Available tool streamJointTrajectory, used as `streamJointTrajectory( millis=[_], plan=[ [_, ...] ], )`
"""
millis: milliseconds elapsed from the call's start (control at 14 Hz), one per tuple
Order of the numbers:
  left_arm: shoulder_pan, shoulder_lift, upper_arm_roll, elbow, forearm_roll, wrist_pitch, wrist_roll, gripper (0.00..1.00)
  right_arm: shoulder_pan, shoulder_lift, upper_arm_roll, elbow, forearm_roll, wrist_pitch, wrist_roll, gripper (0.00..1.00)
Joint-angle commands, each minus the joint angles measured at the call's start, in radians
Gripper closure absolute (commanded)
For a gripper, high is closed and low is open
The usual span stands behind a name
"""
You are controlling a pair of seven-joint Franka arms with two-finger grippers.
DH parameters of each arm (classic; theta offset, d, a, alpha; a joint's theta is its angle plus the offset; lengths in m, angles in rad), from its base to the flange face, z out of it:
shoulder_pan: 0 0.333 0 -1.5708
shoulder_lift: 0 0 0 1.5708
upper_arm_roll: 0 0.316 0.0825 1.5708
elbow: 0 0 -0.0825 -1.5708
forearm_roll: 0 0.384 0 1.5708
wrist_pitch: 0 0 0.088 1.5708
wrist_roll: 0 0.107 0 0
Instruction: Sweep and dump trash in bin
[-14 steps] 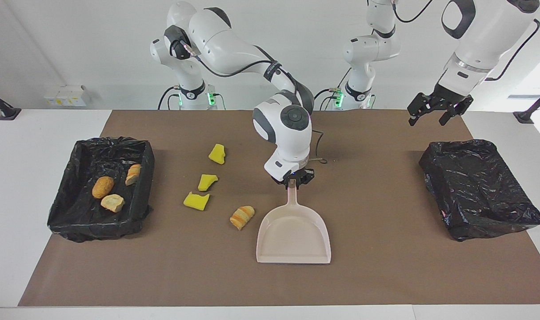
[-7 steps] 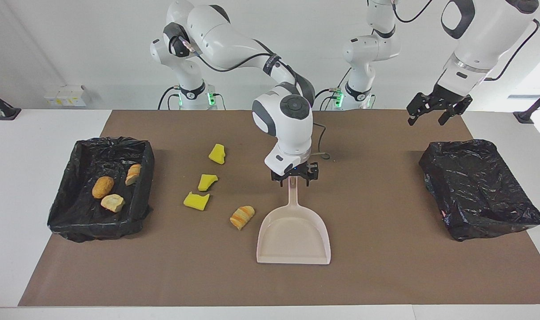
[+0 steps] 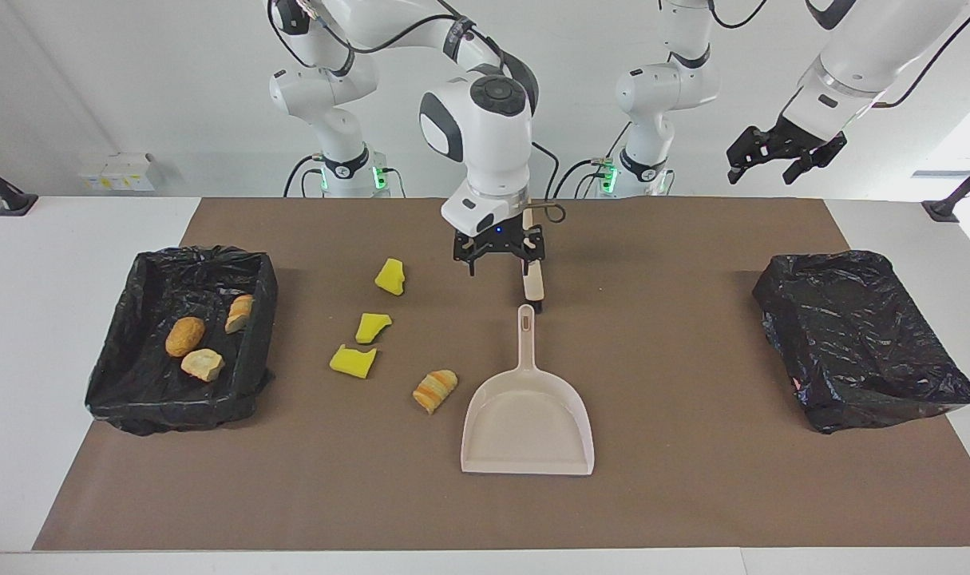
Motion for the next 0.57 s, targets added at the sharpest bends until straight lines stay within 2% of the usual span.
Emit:
streamJointTrajectory(
  millis=[0, 72, 358, 501],
  plan=[
    [0.006, -0.01, 0.002, 0.002, 0.016, 0.003, 0.001, 0.0, 0.001, -0.154, 0.01, -0.259, 0.013, 0.116, 0.031, 0.0],
    [0.004, -0.01, 0.002, 0.002, 0.016, 0.004, 0.003, 0.0, 0.006, -0.189, 0.01, -0.318, 0.045, 0.15, 0.03, 0.0],
    [0.001, -0.011, 0.001, -0.003, 0.016, 0.009, 0.001, 0.0, 0.07, -0.283, 0.01, -0.456, 0.157, 0.161, 0.029, 0.0],
    [0.0, -0.011, 0.001, -0.003, 0.016, 0.013, 0.004, 0.0, 0.126, -0.291, 0.012, -0.499, 0.159, 0.213, 0.078, 0.0]
  ],
)
